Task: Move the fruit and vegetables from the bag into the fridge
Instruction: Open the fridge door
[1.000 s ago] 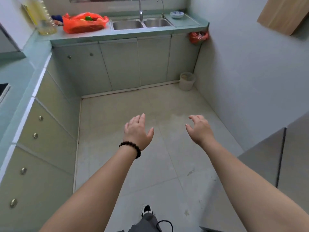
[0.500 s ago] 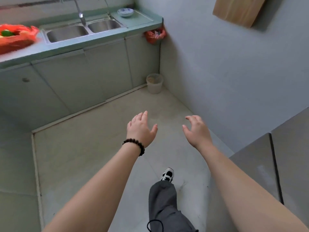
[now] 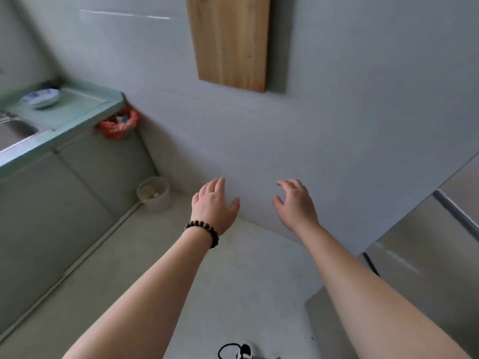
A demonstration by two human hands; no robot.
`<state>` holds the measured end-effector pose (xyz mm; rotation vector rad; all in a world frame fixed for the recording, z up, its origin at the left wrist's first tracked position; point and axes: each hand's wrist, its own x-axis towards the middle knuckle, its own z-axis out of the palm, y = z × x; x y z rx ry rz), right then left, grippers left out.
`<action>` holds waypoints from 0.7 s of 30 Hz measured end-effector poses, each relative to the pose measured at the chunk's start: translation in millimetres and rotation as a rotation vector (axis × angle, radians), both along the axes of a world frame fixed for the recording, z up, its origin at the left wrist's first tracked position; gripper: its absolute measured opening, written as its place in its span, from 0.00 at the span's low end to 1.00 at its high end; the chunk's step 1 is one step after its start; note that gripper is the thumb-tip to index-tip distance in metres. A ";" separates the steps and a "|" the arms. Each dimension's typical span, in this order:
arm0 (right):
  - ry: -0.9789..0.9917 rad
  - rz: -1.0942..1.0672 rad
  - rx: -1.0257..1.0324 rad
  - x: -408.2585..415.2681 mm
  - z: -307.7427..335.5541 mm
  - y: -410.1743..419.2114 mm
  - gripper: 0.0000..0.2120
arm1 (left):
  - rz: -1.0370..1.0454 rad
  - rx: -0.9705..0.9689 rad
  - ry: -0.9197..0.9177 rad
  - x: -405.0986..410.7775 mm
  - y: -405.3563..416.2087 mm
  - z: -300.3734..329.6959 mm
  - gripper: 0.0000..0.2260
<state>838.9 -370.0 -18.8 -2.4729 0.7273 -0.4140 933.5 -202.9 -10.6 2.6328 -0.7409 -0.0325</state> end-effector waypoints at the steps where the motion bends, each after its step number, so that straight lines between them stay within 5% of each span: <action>1: -0.007 -0.037 -0.011 0.3 4.0 -13.4 0.19 | -0.047 -0.002 -0.007 7.7 -18.8 2.3 0.29; 11: 0.004 -0.466 -0.150 -46.7 44.7 -117.7 0.19 | -0.547 -0.052 -0.024 34.2 -187.8 28.6 0.30; 21: 0.035 -0.909 -0.165 -56.8 62.5 -116.7 0.18 | -1.070 -0.121 -0.043 37.1 -288.7 54.9 0.29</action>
